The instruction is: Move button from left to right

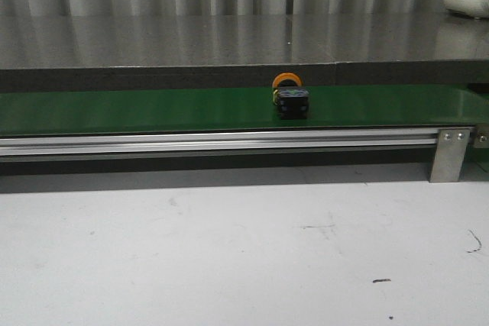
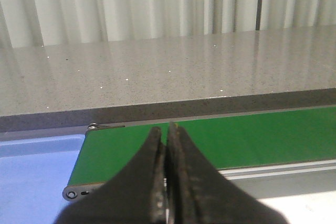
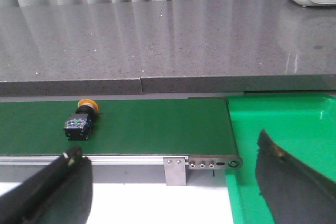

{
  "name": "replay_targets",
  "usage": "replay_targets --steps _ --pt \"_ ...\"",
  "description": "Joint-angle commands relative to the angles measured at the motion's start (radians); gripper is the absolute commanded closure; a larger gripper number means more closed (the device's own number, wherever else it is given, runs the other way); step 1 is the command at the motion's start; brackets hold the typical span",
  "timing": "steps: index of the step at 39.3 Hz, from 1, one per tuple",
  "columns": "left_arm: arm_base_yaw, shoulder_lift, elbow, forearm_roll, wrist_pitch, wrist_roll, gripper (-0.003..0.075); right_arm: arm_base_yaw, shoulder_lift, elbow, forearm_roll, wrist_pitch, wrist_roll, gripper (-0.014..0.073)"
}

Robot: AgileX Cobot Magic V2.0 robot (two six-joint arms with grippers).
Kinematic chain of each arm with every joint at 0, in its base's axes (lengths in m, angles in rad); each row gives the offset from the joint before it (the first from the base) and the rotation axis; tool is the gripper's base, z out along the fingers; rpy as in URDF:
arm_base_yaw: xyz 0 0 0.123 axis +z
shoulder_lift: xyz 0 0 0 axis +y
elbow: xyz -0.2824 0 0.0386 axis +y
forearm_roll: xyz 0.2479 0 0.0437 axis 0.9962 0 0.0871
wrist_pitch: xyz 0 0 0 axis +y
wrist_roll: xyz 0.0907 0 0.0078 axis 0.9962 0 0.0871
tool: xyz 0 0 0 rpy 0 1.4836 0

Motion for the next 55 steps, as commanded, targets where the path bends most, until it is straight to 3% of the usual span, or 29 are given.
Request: replay_targets --steps 1,31,41,55 --pt "-0.004 0.012 -0.023 -0.015 -0.088 -0.012 0.0741 -0.005 0.017 -0.034 -0.003 -0.080 -0.002 -0.0050" --pt "-0.004 0.012 -0.023 -0.015 -0.088 -0.012 0.0741 -0.005 0.048 -0.042 -0.003 -0.062 -0.002 -0.0050" --pt "-0.004 0.012 -0.023 -0.015 -0.088 -0.012 0.0741 -0.005 0.338 -0.133 -0.003 -0.051 0.013 -0.0050" --pt "-0.004 0.012 -0.023 -0.015 -0.088 -0.012 0.0741 -0.005 0.809 -0.397 -0.003 -0.033 0.045 -0.0050"
